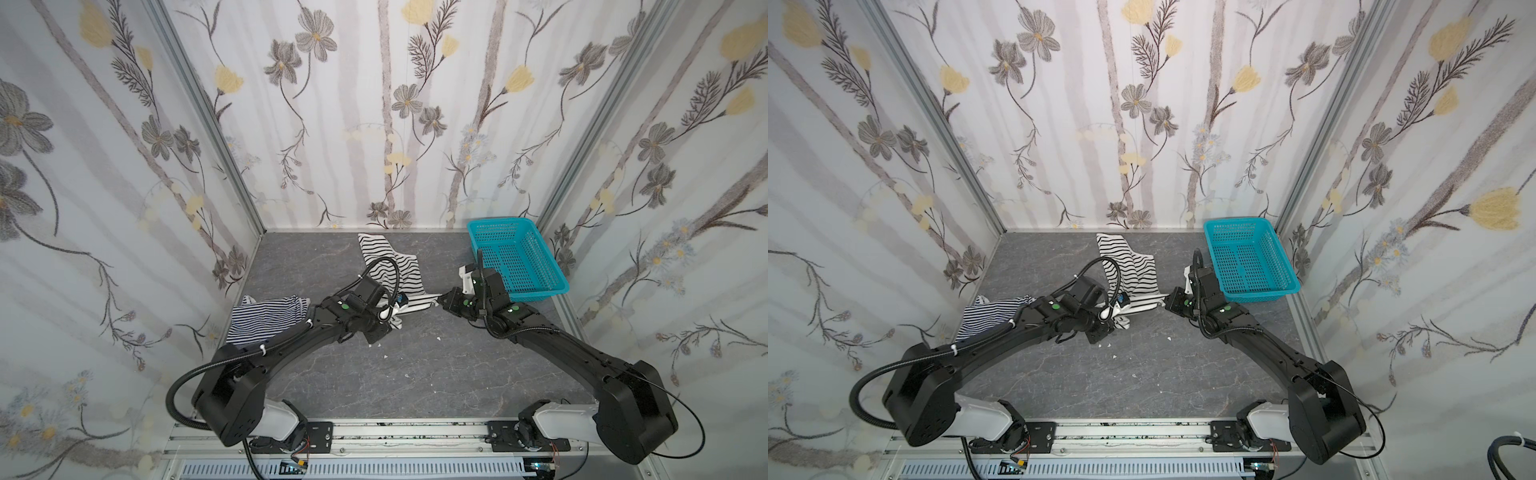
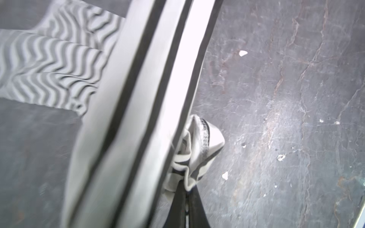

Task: Fold and stack tank tops
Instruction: Smooth out the tank top at the center of the table.

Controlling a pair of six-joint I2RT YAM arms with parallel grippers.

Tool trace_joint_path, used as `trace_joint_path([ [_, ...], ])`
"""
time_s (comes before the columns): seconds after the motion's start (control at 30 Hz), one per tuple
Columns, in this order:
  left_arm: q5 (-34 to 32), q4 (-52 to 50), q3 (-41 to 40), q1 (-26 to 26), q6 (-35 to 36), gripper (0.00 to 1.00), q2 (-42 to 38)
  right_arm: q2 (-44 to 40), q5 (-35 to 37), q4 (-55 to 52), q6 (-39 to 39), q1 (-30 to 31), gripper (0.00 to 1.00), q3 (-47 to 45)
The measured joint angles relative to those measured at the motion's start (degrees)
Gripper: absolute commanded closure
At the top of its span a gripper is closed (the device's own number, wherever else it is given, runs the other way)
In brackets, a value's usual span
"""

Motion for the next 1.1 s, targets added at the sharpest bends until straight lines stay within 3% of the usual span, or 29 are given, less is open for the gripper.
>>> trace_joint_path([
  [0.27, 0.0, -7.4, 1.4, 15.1, 8.9, 1.0, -10.5, -1.1, -2.8, -3.9, -3.5, -4.5, 1.0, 6.6],
  [0.4, 1.3, -9.2, 4.9, 22.4, 12.2, 1.0, -10.8, -3.6, -3.9, -5.6, -4.0, -6.2, 1.0, 7.3],
  [0.57, 5.5, -10.4, 14.8, 31.2, 13.4, 1.0, -7.1, -7.7, -5.6, -8.0, -4.4, -8.2, 1.0, 9.1],
  [0.97, 12.3, -10.9, 50.1, 33.5, 2.0, 1.0, 3.2, -11.6, -6.1, -19.8, -9.4, -8.7, 1.0, 34.9],
  [1.1, 13.2, -10.8, 57.3, 33.5, -2.1, 1.0, 3.2, -12.4, -6.0, -24.2, -11.1, -8.7, 1.0, 41.8],
])
